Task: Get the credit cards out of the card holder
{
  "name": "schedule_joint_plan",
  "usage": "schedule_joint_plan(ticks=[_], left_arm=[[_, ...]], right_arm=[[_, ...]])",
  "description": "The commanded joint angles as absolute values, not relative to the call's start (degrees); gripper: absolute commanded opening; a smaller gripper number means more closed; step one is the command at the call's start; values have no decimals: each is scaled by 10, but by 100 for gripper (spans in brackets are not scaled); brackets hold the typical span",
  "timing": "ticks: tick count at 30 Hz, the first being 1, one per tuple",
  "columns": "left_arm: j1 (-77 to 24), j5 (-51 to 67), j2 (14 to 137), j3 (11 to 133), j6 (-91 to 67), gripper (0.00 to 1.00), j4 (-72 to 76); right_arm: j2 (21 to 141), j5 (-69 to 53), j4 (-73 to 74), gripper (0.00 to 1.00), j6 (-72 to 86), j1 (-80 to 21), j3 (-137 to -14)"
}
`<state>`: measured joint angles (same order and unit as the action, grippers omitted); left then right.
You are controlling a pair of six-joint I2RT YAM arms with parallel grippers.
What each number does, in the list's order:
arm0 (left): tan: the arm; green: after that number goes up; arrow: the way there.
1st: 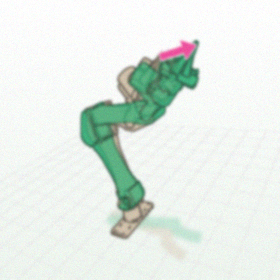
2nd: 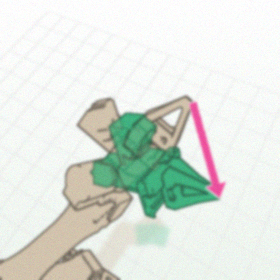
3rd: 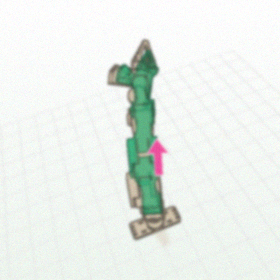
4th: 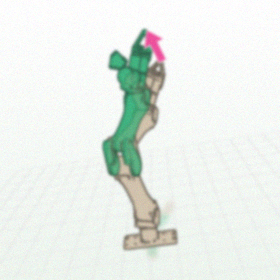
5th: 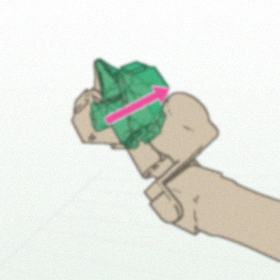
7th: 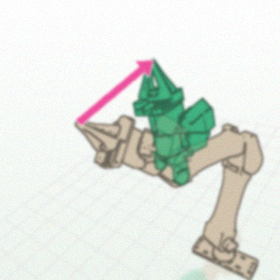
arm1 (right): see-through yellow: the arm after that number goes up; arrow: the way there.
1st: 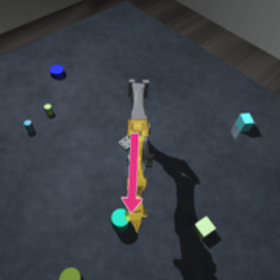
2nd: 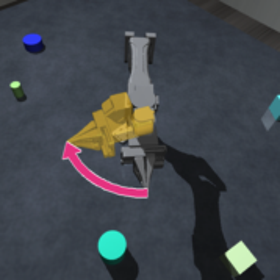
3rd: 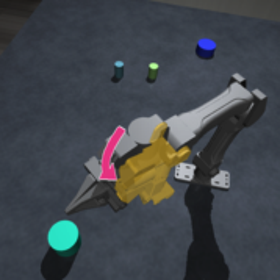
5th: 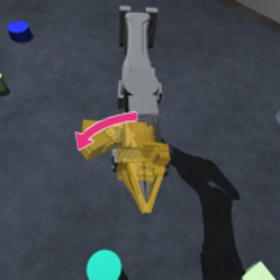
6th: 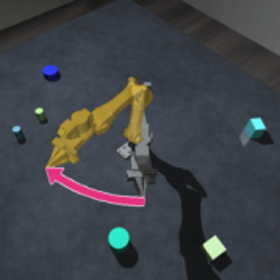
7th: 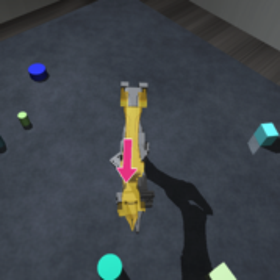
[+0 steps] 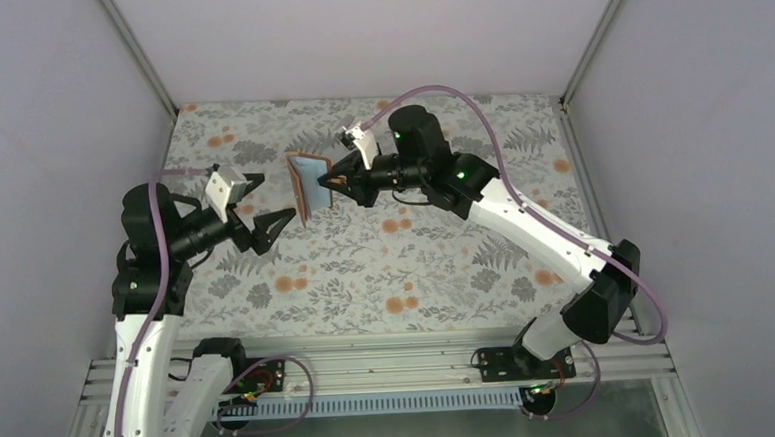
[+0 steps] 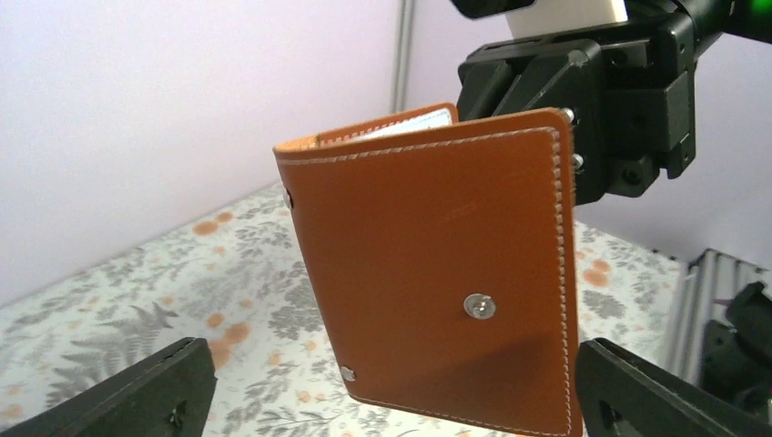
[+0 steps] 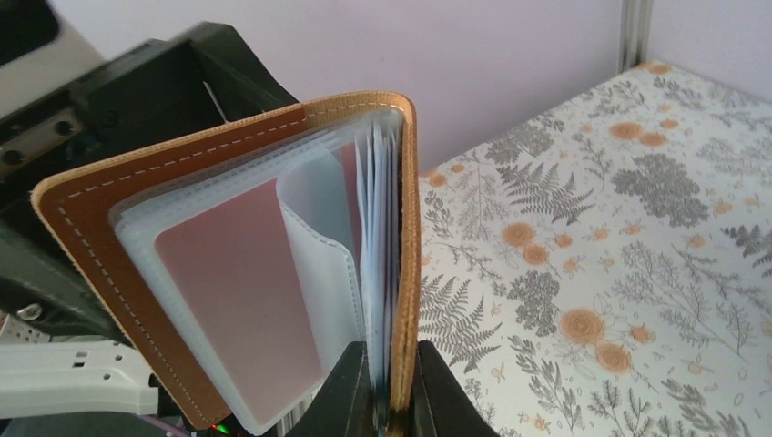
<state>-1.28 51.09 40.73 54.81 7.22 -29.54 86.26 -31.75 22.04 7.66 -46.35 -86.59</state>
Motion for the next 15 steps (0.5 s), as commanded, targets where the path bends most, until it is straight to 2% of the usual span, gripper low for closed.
schedule_joint_plan(ticks=[1, 6, 15], left_arm=[[-11, 468, 400, 546, 61, 100, -283], [-12, 455, 411, 538, -1, 100, -252], [-30, 419, 443, 541, -2, 100, -245]], right_arm=[[882, -293, 201, 4, 123, -460, -889], [895, -265, 196, 4, 142, -461, -891], [909, -218, 195, 4, 162, -465, -894]])
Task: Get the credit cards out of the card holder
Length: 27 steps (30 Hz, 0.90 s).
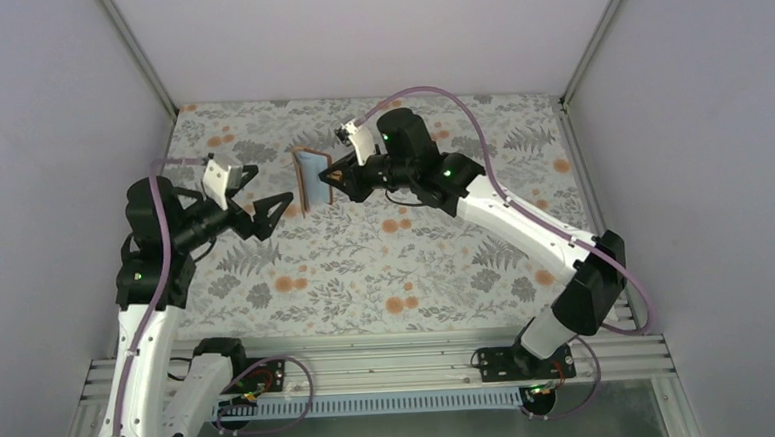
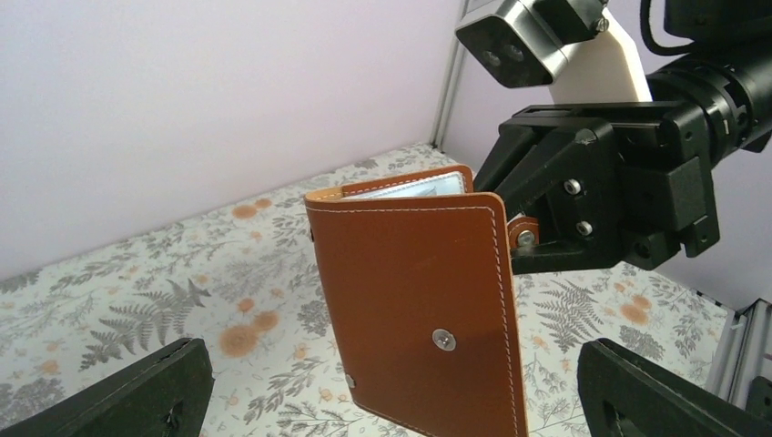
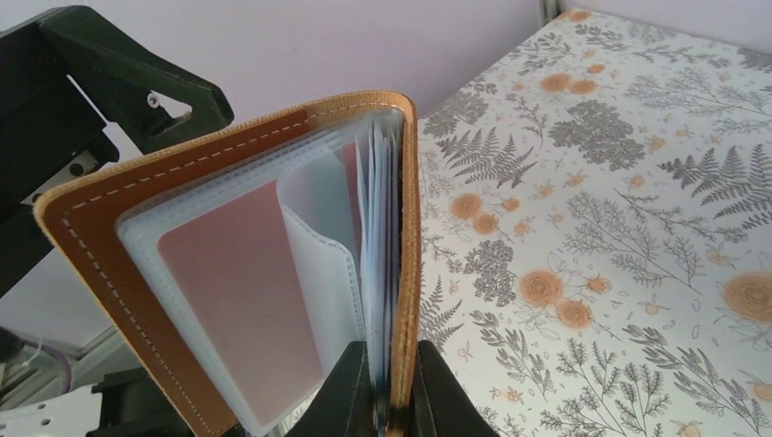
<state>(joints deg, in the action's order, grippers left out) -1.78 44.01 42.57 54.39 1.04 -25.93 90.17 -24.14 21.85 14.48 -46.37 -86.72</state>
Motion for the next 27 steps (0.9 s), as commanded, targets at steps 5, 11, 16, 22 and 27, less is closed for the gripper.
schedule_joint_plan(ticks=[5, 11, 16, 22, 27], left_arm=[[-48, 411, 479, 565, 14, 100, -255], [-57, 382, 520, 592, 33, 100, -282], [-57, 348, 528, 633, 96, 100, -313], [-62, 380, 580, 718, 87, 100, -353], [-72, 365, 603, 727, 93, 100, -378]], right_arm=[[918, -202, 198, 4, 170, -467, -897], [928, -200, 198, 4, 171, -475, -907], [929, -188, 204, 4, 168, -478, -907], [939, -183, 211, 4, 172, -480, -918], [939, -172, 220, 4, 172, -480, -925]])
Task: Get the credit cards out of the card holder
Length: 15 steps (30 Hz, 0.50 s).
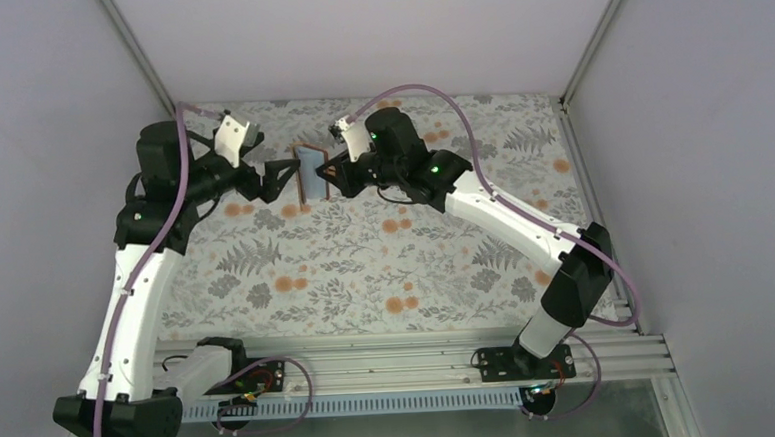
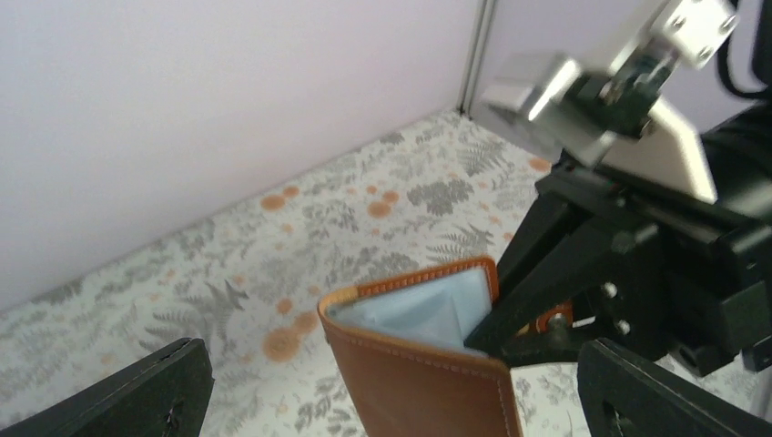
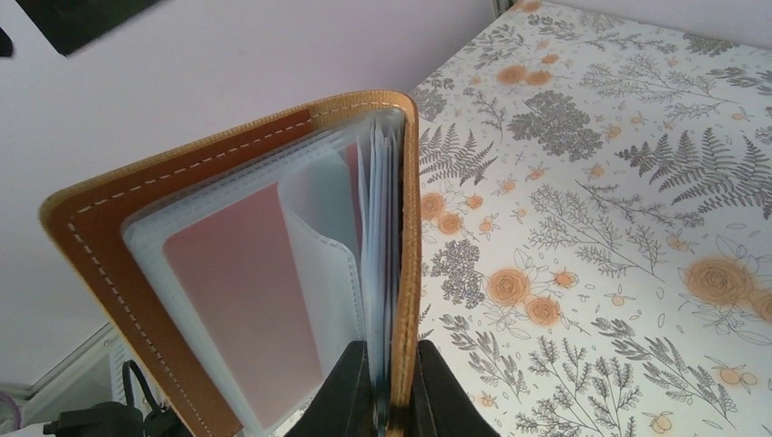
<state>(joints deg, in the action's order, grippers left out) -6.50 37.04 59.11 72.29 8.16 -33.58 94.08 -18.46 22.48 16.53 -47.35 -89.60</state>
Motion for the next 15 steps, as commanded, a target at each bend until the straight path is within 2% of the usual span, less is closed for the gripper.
schedule_joint_plan(ticks=[1, 15], left_arm=[[-73, 360, 603, 721, 96, 100, -379], [-74, 317, 613, 716, 116, 100, -402]], right_arm=[[939, -172, 221, 4, 171, -480, -925], [934, -197, 220, 4, 164, -480, -928]])
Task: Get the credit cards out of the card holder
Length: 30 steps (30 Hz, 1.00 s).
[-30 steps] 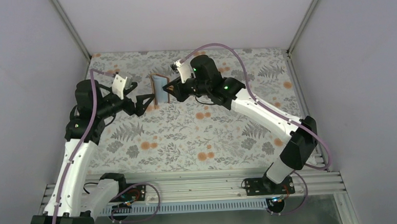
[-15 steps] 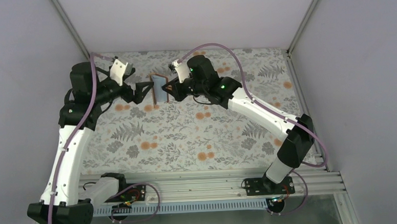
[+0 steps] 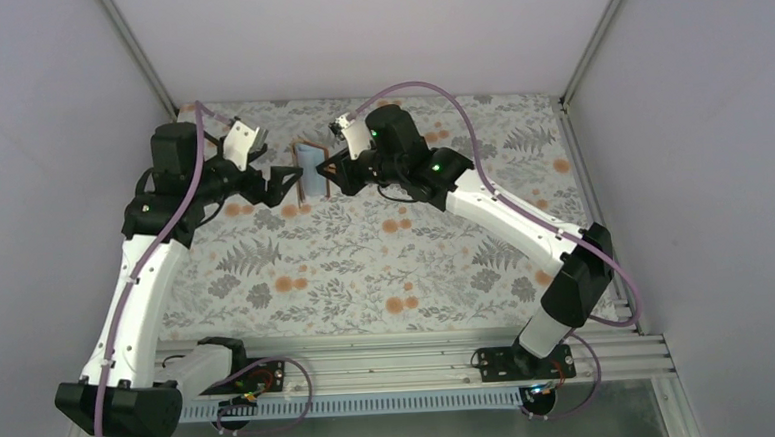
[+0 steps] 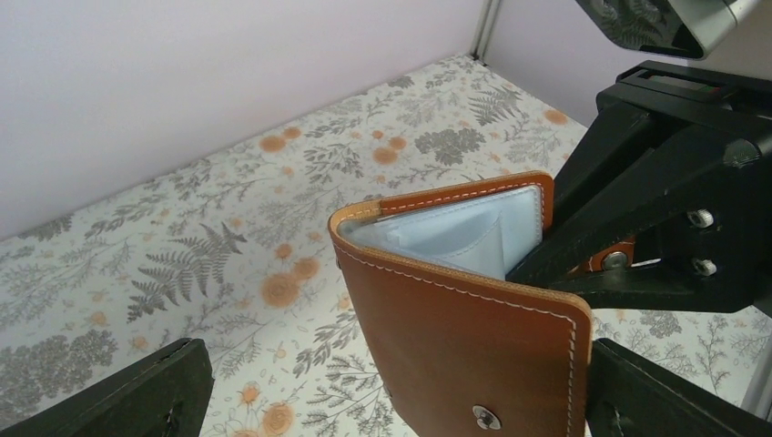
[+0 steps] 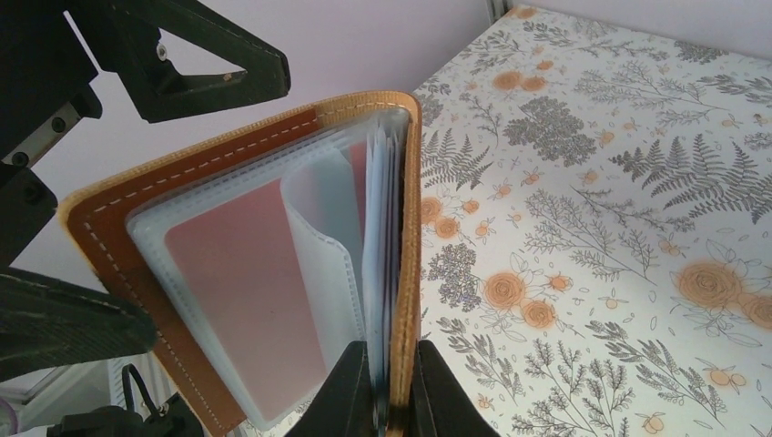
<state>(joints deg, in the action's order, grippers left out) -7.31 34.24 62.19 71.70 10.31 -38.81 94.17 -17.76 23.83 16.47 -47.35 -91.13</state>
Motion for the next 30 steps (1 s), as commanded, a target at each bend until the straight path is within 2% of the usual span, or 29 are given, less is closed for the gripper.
schedule_joint_plan(ticks=[1, 11, 16, 25, 30], left_arm=[[-73, 319, 611, 713, 115, 100, -402], [-70, 326, 574, 696, 137, 100, -410], [-69, 275, 578, 686, 144, 100, -403], [-74, 392, 582, 711, 124, 100, -407], [-77, 384, 593, 714, 99, 100, -393]], right_arm=[[934, -198, 220, 4, 164, -480, -928], [929, -207, 218, 4, 157, -478, -928], [924, -208, 219, 4, 156, -478, -929], [936, -189, 225, 4, 166, -478, -932], [942, -190, 228, 4, 168, -479, -939]])
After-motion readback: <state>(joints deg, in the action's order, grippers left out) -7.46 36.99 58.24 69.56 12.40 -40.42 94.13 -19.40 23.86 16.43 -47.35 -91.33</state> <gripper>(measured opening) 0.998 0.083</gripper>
